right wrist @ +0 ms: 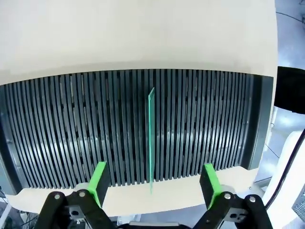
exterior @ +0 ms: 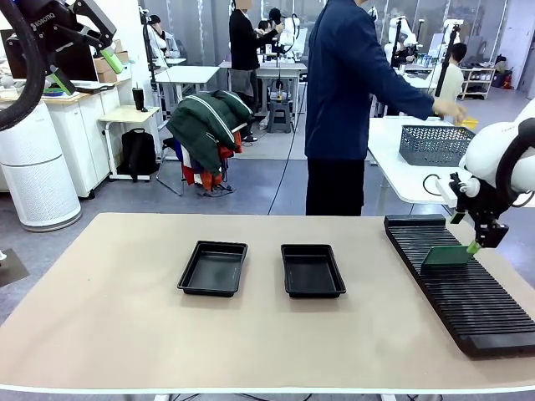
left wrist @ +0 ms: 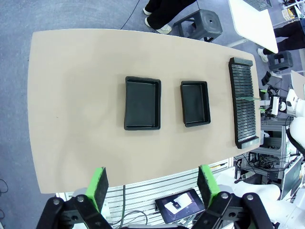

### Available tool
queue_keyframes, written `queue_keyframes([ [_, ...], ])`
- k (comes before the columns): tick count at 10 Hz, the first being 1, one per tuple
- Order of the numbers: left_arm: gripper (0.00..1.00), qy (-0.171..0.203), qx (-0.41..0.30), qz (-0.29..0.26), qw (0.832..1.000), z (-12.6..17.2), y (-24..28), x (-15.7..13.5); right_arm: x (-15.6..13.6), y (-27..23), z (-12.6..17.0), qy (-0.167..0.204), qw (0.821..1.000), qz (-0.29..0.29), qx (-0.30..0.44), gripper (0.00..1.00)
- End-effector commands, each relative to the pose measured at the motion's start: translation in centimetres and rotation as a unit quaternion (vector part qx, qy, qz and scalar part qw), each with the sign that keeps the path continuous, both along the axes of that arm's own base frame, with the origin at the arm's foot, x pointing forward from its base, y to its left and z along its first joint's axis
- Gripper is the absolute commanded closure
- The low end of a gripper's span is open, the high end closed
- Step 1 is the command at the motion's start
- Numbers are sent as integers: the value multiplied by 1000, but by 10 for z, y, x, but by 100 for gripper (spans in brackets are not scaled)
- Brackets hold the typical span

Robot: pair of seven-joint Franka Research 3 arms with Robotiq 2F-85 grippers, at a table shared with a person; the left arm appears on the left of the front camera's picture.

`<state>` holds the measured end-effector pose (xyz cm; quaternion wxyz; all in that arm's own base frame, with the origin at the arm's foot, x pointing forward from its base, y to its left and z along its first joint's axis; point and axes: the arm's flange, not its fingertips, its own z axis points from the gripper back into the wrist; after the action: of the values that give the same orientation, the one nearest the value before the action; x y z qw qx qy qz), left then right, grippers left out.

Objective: Inspect and transfer BCBs to ESD trays.
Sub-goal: Pick up the Blank PCB from the PCB Rack and place it in the left ESD tray.

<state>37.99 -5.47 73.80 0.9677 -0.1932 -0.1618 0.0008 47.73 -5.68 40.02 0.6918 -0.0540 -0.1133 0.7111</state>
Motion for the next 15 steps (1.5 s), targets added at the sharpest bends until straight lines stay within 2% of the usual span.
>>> queue_keyframes([
  [1, 0, 0, 0, 0, 1000, -1, 1, -1, -2, 6, -17, -19, 1000, 0, 1, 0],
  [5, 0, 0, 0, 0, 1000, -1, 1, -1, 8, 5, -35, -26, 1000, -15, -10, 0],
  [8, 0, 0, 0, 0, 1000, -1, 1, -1, 15, 5, -44, -15, 999, -28, -19, 0],
  [12, 0, 0, 0, 0, 1000, -1, 1, -1, 23, 10, -45, -18, 999, -42, -22, 0],
  [13, 0, 0, 0, 0, 1000, -1, 1, -1, 16, 4, -46, -7, 1000, -24, -10, 0],
  [15, 0, 0, 0, 0, 1000, -1, 1, -1, 16, 4, -46, -7, 1000, -24, -10, 0],
])
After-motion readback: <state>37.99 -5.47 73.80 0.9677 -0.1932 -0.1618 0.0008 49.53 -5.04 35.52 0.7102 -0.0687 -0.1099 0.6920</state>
